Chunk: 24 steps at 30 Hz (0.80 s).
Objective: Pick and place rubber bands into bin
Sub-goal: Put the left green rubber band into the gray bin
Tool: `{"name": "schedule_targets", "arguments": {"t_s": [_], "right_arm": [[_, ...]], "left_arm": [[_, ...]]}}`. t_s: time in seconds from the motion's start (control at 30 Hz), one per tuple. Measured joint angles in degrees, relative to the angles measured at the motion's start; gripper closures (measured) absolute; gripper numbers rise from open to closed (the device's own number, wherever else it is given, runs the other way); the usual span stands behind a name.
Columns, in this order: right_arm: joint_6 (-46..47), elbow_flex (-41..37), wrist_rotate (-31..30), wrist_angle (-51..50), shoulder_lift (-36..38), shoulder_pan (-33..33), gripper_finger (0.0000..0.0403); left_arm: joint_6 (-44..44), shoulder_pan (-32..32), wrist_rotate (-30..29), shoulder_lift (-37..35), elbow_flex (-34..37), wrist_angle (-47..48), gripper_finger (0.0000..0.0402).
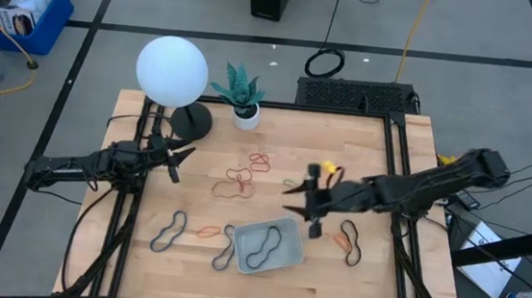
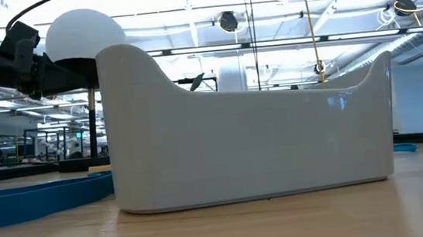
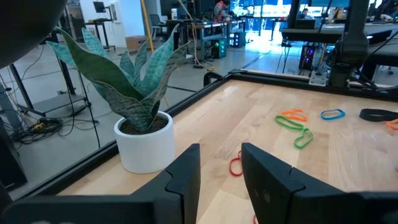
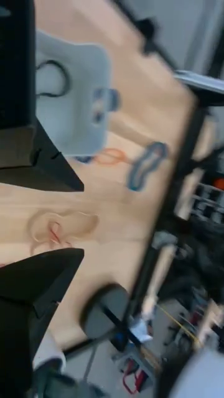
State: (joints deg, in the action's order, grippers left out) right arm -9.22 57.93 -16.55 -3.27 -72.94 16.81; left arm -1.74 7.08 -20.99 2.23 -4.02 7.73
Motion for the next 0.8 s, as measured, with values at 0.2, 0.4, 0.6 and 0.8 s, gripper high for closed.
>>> {"name": "schedule_targets", "arguments": {"t_s": [0.2, 0.4, 0.6, 0.8], "right_arm": [[-2.6, 0.0, 0.0, 0.1, 7.2, -1.2, 0.0246], [-2.3, 0.0, 0.1, -0.1, 8.9, -1.5, 0.0249], [0.3, 0.0, 0.1, -6.7, 8.0, -4.0, 0.0246], [1.0, -3.6, 0.1, -11.4, 7.1, -10.8, 0.0257]], "left_arm": [[0.0, 0.0, 0.0, 0.0, 0.0, 0.0, 0.0277], [0.0, 0.0, 0.0, 0.0, 0.0, 0.0, 0.0277], [0.0, 0.0, 0.0, 0.0, 0.0, 0.0, 0.0277], [0.0, 0.0, 0.0, 0.0, 0.0, -0.1, 0.0277]]}}
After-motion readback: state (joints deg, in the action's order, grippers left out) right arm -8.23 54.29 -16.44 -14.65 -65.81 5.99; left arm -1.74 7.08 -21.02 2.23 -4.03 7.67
